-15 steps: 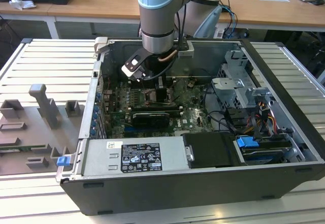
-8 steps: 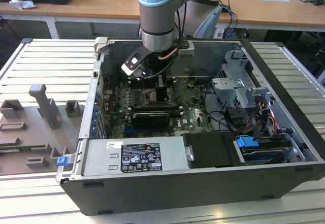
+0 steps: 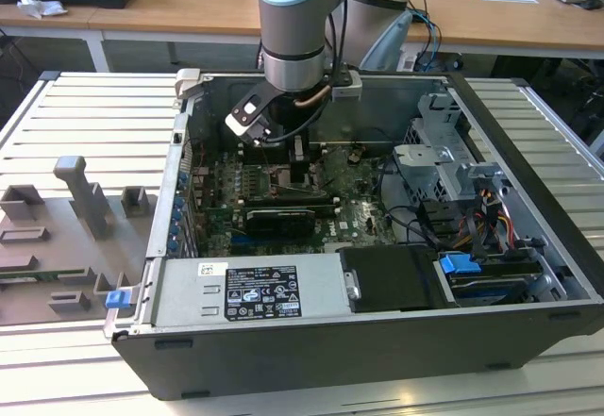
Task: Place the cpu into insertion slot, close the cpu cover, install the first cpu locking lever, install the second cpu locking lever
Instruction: 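Place the cpu into insertion slot, then close the cpu cover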
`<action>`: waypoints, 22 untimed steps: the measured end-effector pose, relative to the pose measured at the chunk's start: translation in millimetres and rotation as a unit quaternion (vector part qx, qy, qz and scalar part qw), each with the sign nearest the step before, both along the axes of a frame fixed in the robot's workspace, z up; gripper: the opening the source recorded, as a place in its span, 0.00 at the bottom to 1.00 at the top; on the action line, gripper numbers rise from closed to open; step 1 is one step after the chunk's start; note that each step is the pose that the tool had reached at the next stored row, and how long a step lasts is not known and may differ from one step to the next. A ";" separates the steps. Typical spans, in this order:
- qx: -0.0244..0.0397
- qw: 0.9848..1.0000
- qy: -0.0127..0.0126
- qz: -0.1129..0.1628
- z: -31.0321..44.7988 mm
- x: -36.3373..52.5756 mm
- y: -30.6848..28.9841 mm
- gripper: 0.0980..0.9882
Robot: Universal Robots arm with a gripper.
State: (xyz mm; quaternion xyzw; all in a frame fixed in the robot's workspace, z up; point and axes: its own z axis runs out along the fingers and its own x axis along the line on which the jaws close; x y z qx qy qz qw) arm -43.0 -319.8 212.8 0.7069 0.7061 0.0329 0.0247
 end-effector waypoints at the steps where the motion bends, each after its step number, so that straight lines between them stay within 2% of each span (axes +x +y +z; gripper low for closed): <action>1: 0.000 1.000 0.000 0.000 0.3 0.0 0.0 0.22; 2: 0.000 1.000 0.000 0.000 0.7 0.0 0.0 0.15; 3: 0.000 1.000 0.000 0.000 0.9 0.0 0.0 0.15; 5: 0.000 1.000 0.000 0.000 1.4 0.0 0.0 0.01; 22: 0.000 1.000 0.000 0.000 5.0 0.0 0.0 0.01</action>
